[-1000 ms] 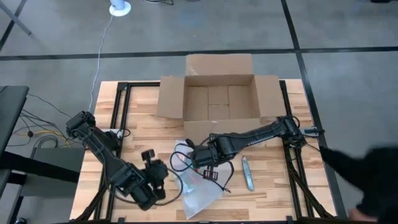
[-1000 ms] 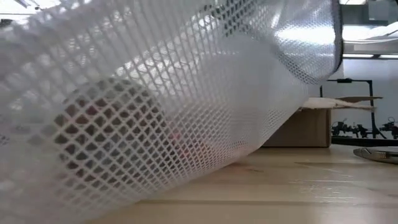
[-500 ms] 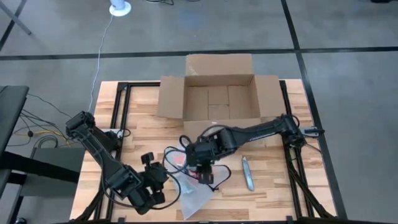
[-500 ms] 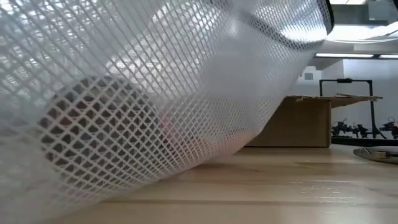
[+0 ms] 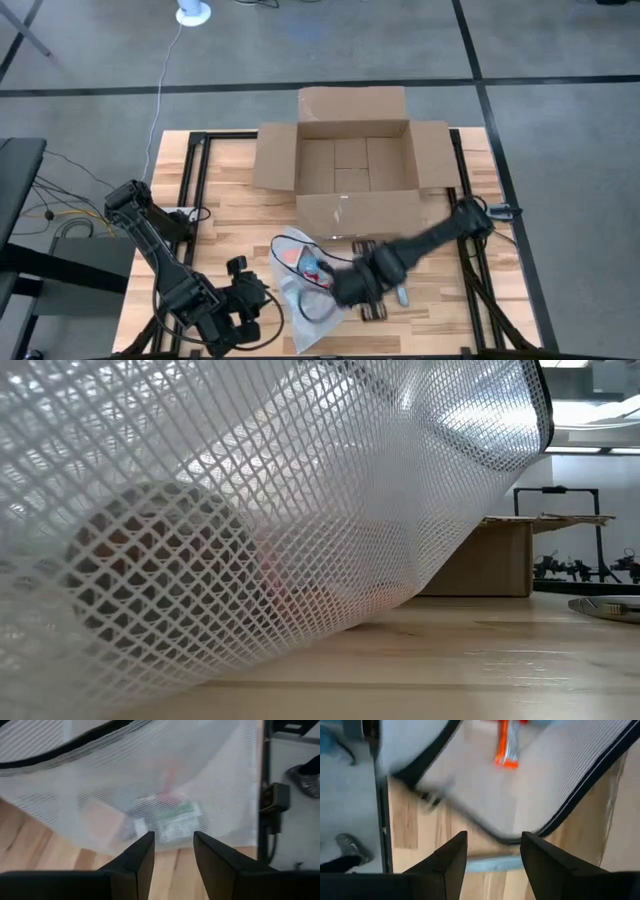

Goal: Unpack boxes
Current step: Close the transparent zip bag

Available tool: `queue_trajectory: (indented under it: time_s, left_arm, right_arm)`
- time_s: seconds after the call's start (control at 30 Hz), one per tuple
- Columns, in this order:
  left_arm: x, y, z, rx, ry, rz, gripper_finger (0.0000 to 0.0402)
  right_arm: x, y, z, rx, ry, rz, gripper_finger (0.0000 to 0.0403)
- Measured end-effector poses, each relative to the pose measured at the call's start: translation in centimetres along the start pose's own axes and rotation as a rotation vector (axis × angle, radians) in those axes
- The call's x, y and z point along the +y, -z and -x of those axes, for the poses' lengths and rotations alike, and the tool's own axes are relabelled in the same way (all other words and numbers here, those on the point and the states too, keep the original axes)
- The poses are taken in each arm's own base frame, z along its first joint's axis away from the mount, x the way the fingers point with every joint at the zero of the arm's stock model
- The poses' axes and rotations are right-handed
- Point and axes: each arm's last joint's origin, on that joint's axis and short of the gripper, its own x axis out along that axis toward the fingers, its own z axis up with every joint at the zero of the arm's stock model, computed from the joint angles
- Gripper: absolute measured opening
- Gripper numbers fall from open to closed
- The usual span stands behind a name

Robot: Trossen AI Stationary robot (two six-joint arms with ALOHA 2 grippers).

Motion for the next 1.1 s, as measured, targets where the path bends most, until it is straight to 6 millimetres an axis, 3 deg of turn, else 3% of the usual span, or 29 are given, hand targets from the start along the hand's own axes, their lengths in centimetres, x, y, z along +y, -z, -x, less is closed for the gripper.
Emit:
queue_trajectory:
  time_s: [0.17,0.37,0.47,0.6,0.87,0.9,1.1]
  left_arm:
    - [-0.3,0.1,0.2,-0.010,0.022,-0.013,0.0122]
    - [-0.4,0.2,0.3,-0.008,0.028,-0.032,0.0122]
    - [-0.6,0.0,0.2,-0.017,0.041,-0.035,0.0122]
    - [-0.6,0.0,0.3,-0.022,0.049,-0.059,0.0122]
    - [-0.7,0.0,0.3,-0.021,0.051,-0.049,0.0122]
    - [-0.7,0.0,0.3,-0.021,0.052,-0.041,0.0122]
    - [-0.8,0.2,0.4,-0.020,0.058,-0.014,0.0122]
  right_arm:
    - [3.7,2.4,-2.2,0.048,0.095,-0.028,0.0160]
    - [6.4,4.4,-5.3,0.061,0.124,-0.226,0.0155]
    - [7.7,4.1,-7.8,-0.020,0.049,-0.302,0.0155]
    - [8.9,2.2,-10.2,-0.203,-0.131,-0.308,0.0155]
    - [4.4,-0.8,-13.1,-0.286,-0.126,-0.330,0.0155]
    - [3.0,-1.6,-13.5,-0.303,-0.136,-0.353,0.0155]
    - [-0.4,-5.9,-12.5,-0.595,-0.240,-0.370,0.0155]
